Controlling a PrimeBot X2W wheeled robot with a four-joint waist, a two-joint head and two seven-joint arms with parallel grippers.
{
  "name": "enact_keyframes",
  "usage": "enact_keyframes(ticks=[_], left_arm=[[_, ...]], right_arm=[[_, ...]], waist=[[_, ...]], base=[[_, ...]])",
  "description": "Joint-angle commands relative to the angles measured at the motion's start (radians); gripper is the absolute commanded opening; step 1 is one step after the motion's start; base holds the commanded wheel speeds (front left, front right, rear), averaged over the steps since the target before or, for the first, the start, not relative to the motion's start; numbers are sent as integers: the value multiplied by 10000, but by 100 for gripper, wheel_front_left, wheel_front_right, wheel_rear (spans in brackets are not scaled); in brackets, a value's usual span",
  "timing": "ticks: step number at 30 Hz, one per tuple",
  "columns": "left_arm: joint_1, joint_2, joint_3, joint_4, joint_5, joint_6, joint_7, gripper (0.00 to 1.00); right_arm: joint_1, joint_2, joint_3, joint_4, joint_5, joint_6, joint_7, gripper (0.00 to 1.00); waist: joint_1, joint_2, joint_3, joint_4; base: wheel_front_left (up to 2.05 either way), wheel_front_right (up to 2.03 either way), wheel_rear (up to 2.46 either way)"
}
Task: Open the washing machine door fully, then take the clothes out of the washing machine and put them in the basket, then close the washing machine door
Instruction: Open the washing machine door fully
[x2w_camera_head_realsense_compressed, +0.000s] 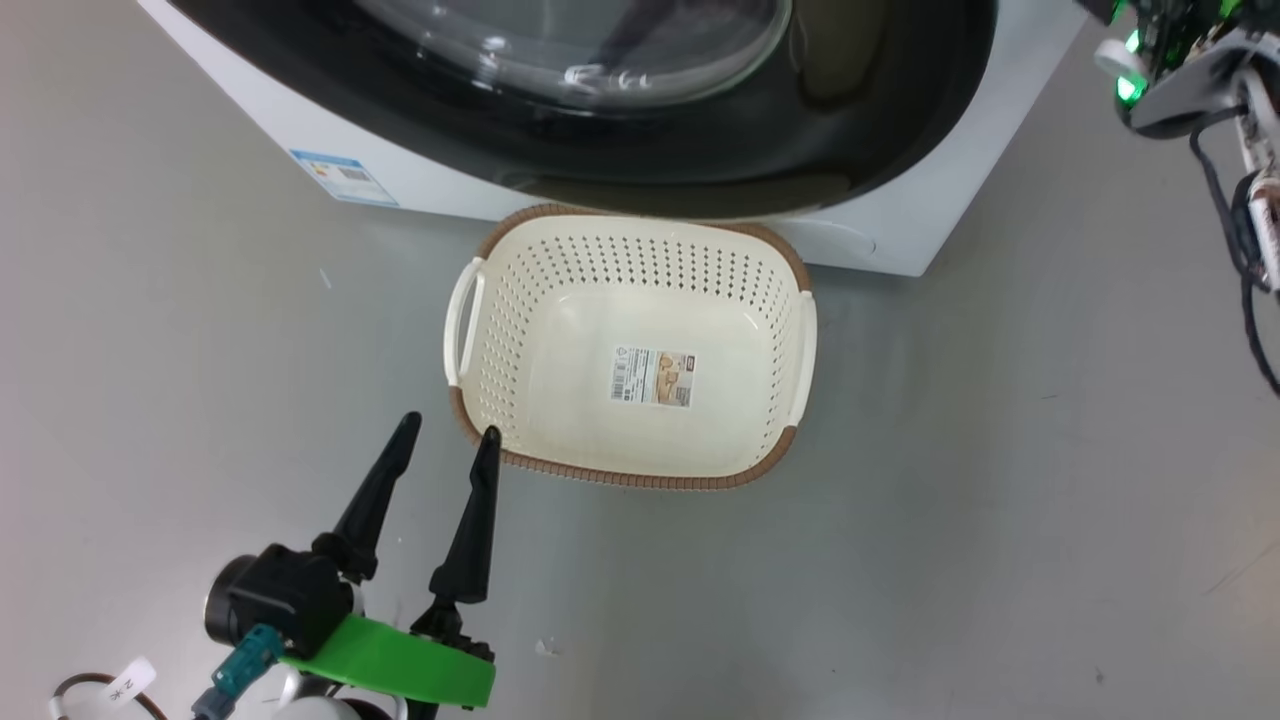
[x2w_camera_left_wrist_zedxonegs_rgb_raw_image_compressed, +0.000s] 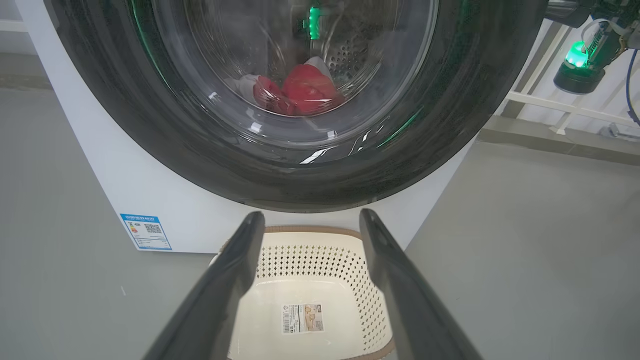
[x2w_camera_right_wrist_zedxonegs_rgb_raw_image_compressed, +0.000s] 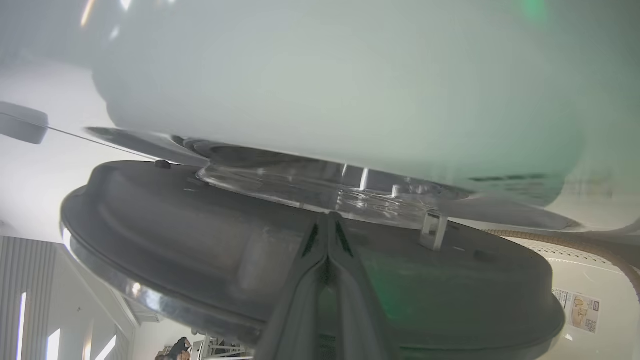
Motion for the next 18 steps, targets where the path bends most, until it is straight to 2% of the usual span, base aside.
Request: enact_keyframes(ticks=[1, 18], left_arm=[[18, 136, 334, -181, -32, -55, -120, 100], [679, 115, 468, -71, 126, -55, -120, 100]], right_arm=[[366, 287, 150, -485, -73, 54, 166, 0], [2936, 764, 675, -2141, -259, 54, 735, 0]], waist=[[0, 0, -168, -56], [0, 0, -1500, -133]], base=[[0, 0, 0], [0, 0, 0]])
